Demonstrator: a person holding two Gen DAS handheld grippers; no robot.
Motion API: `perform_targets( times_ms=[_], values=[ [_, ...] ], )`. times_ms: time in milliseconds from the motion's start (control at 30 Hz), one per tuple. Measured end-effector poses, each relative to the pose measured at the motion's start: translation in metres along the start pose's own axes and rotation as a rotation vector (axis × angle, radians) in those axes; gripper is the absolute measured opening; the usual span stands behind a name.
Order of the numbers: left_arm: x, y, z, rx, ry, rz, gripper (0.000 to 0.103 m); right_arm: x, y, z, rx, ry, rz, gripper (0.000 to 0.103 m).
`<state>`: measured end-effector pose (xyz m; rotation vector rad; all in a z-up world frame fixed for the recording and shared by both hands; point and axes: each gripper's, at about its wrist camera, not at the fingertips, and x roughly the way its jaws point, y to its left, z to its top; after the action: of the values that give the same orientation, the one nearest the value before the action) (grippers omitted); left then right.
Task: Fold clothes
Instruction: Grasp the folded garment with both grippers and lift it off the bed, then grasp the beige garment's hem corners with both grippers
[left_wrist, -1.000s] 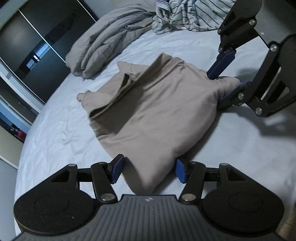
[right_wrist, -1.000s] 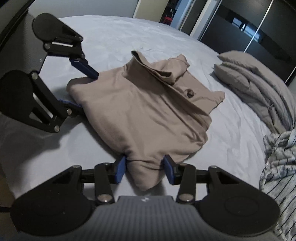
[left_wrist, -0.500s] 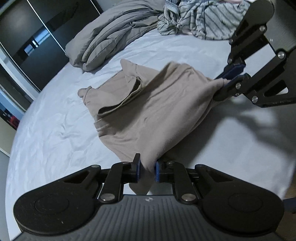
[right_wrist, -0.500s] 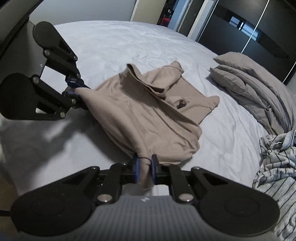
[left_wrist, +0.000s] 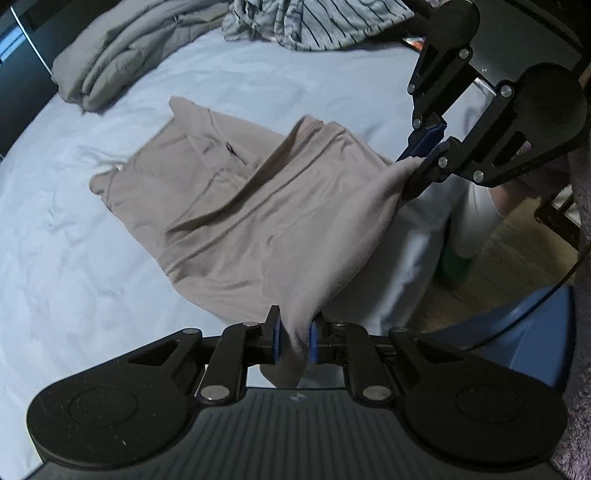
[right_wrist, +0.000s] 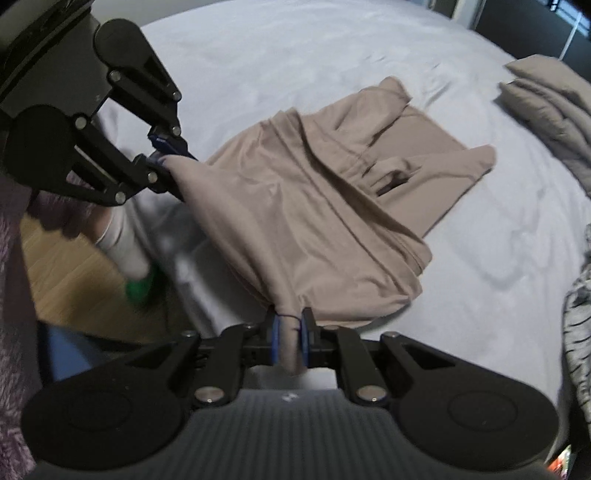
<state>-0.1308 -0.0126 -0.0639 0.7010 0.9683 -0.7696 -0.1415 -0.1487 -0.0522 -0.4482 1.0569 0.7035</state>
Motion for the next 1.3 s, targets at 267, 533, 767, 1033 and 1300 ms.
perform_targets(
  times_ms=[267,533,767,1033,1300],
  values=[
    [-0.005,0.008,-0.012,-0.043,-0.009,-0.053,0.029,-0.001,-0.010,0.002,0.000,-0.015,0.026,0.045],
    [-0.030,0.058,-0.008,-0.279,-0.205,-0.178,0.046,-0.015,-0.049,0.006,0.233,-0.126,0.042,0.031],
    [-0.009,0.099,0.008,-0.473,-0.235,-0.142,0.036,0.014,-0.071,0.015,0.342,-0.129,-0.027,0.021],
    [0.048,0.122,0.018,-0.598,-0.142,-0.089,0.032,0.046,-0.096,0.028,0.429,-0.135,-0.041,0.021],
    [0.047,0.176,0.028,-0.775,-0.193,-0.034,0.041,0.047,-0.147,0.056,0.579,-0.199,-0.050,0.046]
  ],
)
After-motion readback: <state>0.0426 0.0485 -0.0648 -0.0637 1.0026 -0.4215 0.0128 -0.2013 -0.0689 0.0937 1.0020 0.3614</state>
